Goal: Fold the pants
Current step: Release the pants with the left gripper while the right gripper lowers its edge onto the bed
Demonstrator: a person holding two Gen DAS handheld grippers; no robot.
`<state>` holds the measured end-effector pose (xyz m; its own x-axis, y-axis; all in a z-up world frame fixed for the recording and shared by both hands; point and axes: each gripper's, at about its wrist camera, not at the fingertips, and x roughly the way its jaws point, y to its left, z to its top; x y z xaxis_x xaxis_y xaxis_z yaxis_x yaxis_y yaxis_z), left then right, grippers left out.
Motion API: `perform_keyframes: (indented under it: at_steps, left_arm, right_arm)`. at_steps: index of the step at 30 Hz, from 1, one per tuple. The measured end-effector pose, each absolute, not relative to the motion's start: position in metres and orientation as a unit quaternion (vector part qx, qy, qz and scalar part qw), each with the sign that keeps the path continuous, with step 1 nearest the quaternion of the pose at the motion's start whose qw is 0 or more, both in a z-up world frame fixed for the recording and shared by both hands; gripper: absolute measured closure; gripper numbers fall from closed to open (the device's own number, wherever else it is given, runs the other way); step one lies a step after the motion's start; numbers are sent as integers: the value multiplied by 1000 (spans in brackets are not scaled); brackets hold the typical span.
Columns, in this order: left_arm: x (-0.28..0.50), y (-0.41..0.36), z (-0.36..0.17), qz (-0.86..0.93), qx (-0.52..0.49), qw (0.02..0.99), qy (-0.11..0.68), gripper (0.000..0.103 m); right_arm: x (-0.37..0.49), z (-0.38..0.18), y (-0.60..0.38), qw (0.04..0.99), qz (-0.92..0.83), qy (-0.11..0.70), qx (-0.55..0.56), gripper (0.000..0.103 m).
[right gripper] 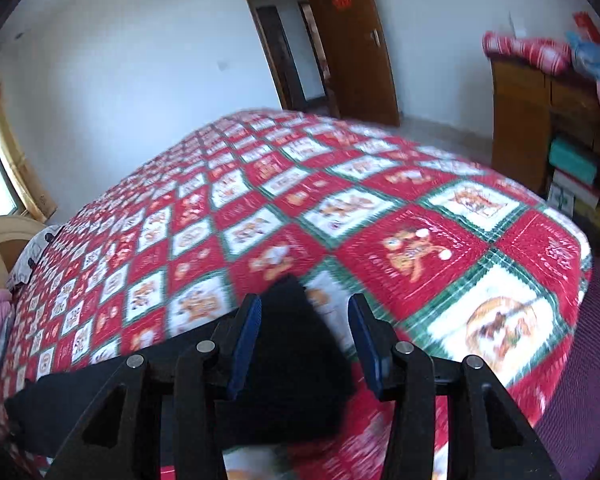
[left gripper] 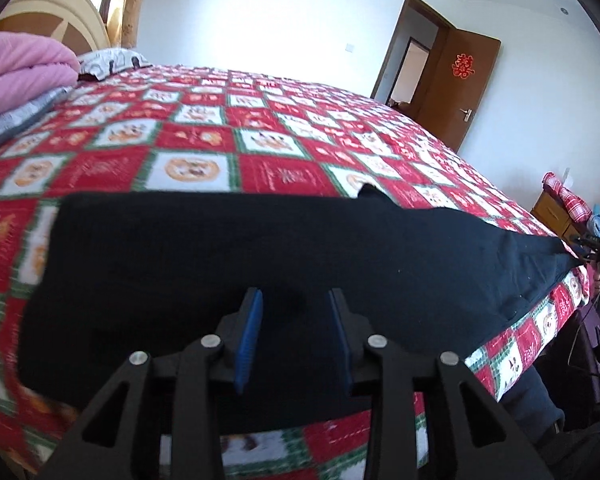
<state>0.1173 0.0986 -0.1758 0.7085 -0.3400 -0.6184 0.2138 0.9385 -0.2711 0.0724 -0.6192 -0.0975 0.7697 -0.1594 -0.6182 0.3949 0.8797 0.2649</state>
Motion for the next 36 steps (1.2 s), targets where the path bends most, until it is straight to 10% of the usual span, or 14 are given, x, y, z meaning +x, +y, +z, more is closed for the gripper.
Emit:
perform_keyframes:
  at_steps: [6,8,21,24,26,29,36]
  left_arm:
    - [113,99,-181,-146,-101,924,339,67]
    - [113,100,-182,-146,-104,924,338,67]
    - [112,101,-186,-143,-117,928,324,66]
    - [112,100,-186,-145,-121,928,320,61]
    - [112,97,-186,-144,-114,930,318,59]
    - [110,91,-185,-137,-89,934,318,57]
    - [109,90,-186,-135,-93,936,312,54]
  right_arm:
    - [106,-120,-637,912,-129,346,180,61]
    - [112,-122,-632,915,-115,344,175,100]
    - [127,-108,-641,924,-145,312,168,102]
    - [115,-105,-642,922,-120,315,190,79]
    - [109,-102,-637,926,-102,314,184,37]
    - [110,-102,-626,929,-86,320,162,37]
    - [124,-123,-618,916,-94,366,136,82]
